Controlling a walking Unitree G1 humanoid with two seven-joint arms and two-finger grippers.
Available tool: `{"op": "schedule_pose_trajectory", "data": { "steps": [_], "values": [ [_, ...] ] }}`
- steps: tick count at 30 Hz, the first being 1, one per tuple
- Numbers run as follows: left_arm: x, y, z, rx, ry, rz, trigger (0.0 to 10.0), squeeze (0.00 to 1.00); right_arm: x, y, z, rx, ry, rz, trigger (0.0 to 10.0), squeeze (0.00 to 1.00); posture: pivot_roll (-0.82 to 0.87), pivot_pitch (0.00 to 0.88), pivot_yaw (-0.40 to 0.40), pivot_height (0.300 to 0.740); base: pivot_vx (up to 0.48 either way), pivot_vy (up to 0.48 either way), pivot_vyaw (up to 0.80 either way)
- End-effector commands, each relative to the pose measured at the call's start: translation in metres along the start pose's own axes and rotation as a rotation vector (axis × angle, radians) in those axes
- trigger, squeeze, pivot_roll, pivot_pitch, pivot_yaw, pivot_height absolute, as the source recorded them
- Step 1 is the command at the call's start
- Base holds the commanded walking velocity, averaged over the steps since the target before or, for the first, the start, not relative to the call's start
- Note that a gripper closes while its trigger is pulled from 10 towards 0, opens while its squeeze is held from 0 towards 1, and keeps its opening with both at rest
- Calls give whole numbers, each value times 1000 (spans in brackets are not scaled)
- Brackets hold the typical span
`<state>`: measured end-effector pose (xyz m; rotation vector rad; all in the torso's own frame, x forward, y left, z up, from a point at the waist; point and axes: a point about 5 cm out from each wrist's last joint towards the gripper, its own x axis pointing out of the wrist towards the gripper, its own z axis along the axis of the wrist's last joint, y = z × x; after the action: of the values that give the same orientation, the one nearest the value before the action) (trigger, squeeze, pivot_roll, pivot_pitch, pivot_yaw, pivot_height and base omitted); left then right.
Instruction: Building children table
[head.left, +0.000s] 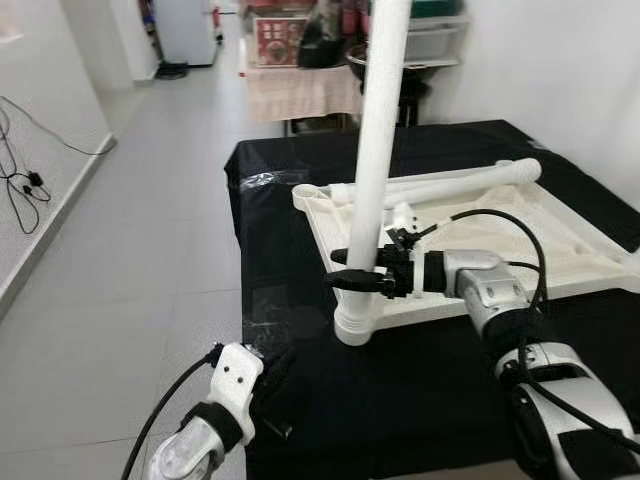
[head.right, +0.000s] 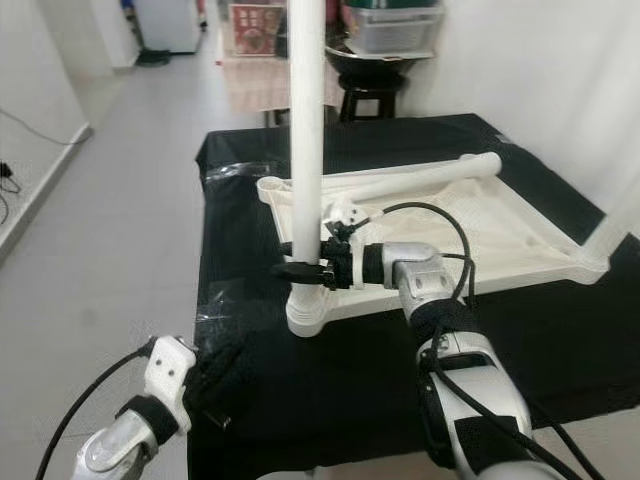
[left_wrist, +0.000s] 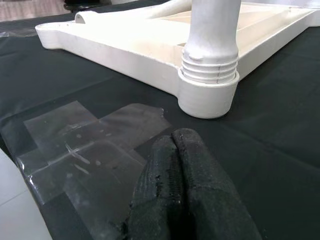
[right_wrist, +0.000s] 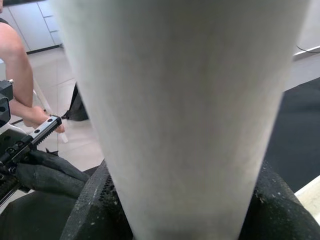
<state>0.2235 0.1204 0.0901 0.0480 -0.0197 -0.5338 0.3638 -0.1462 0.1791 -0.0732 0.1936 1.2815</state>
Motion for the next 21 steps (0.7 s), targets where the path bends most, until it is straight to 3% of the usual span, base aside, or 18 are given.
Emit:
{"op": "schedule_pose_trajectory", "data": {
  "steps": [1,5,6,8,9,10,11,12,16,17,18,19,20,21],
  "values": [
    [-4,-2,4,37,-2,-5,10000,0,-4,6,-19,64,9,21,0,0,6,0,-16,740,0,0,0],
    [-7,-3,7,47,-7,-1,10000,0,-11,7,-33,83,16,3,0,0,3,0,-13,740,0,0,0],
    [-12,-4,8,46,-8,-2,10000,0,-17,9,-51,86,50,-127,0,0,-18,0,-6,740,0,0,0],
    [-12,-4,8,46,-8,-2,10000,0,-17,9,-51,86,50,-127,0,0,-18,0,-6,740,0,0,0],
    [-19,-2,7,37,-7,6,10000,0,6,39,-95,242,46,-692,0,0,-38,0,8,740,0,0,0],
    [-19,-2,7,37,-7,6,10000,0,6,39,-95,242,46,-692,0,0,-38,0,8,740,0,0,0],
    [-21,-1,6,35,-7,10,10000,0,10,63,-104,320,48,-832,0,0,-38,0,8,740,0,0,0],
    [-22,1,5,31,-5,13,10000,0,22,81,-102,311,61,-779,0,0,-59,0,30,740,0,0,0],
    [-22,1,4,29,-3,13,10000,0,25,79,-96,309,45,-731,0,0,-73,0,32,740,0,0,0],
    [-22,1,3,18,-2,9,10000,0,23,66,-91,265,58,-722,0,0,-70,0,30,740,0,0,0],
    [-22,1,3,18,-2,9,10000,0,23,66,-91,265,58,-722,0,0,-70,0,30,740,0,0,0],
    [-22,1,3,12,1,4,10000,0,21,54,-87,250,66,-731,510,0,-44,0,19,740,0,0,0],
    [-21,2,1,4,4,6,10000,0,21,45,-82,236,64,-741,10000,0,-37,0,16,740,0,0,0],
    [-21,2,0,-1,7,8,10000,0,22,40,-79,225,61,-740,10000,0,-37,0,16,740,0,0,0]
  ]
}}
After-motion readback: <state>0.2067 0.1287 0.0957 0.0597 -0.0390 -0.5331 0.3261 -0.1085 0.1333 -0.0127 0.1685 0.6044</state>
